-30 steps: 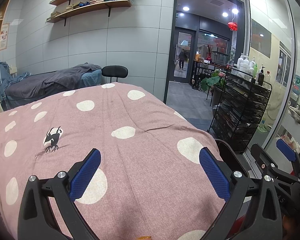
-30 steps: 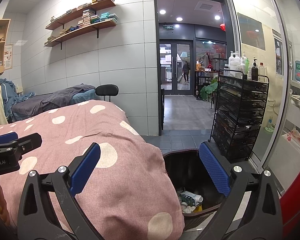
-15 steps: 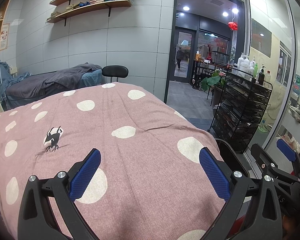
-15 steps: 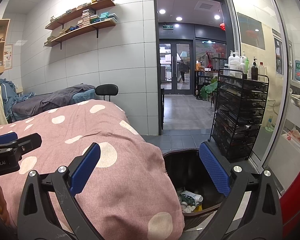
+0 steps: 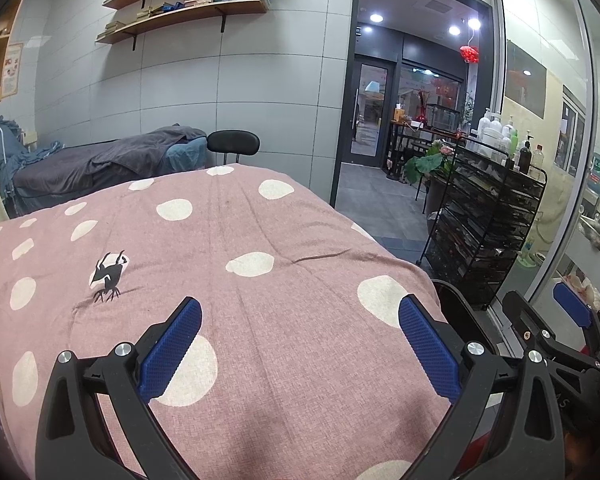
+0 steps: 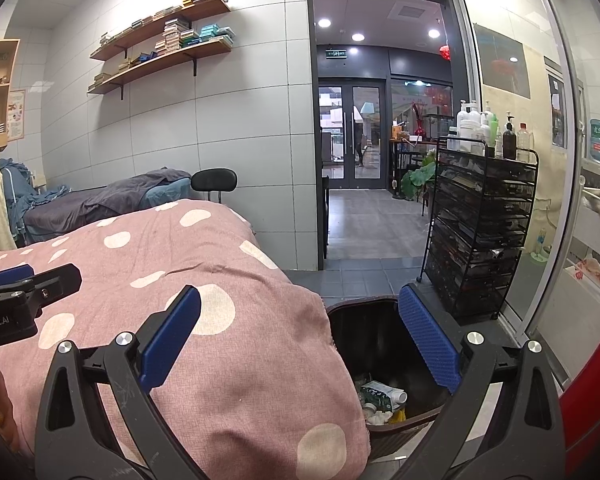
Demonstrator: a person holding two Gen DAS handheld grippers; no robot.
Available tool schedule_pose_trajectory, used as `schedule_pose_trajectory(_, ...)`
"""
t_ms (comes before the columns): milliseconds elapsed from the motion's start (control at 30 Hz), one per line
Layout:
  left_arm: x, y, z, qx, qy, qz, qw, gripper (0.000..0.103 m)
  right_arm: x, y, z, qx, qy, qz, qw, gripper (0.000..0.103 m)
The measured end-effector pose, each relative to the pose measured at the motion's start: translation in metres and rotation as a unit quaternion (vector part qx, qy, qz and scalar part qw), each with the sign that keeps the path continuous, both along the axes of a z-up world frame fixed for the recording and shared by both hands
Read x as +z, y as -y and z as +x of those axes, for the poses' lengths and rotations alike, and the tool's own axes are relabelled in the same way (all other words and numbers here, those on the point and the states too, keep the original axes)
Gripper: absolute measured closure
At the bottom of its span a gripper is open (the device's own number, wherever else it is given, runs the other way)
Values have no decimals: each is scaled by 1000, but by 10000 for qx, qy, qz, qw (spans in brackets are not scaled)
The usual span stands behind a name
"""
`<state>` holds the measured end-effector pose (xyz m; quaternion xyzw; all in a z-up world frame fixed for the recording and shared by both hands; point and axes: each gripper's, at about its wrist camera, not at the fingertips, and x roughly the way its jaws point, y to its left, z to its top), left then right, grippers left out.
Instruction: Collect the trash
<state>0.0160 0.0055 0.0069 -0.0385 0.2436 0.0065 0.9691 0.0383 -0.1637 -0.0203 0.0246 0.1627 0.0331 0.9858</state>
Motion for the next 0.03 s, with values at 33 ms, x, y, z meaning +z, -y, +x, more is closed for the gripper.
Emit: schedule_pose_trajectory(33, 0, 0, 0, -3, -1, 5, 10000, 6, 0, 0, 0, -4, -7, 3, 10000, 6)
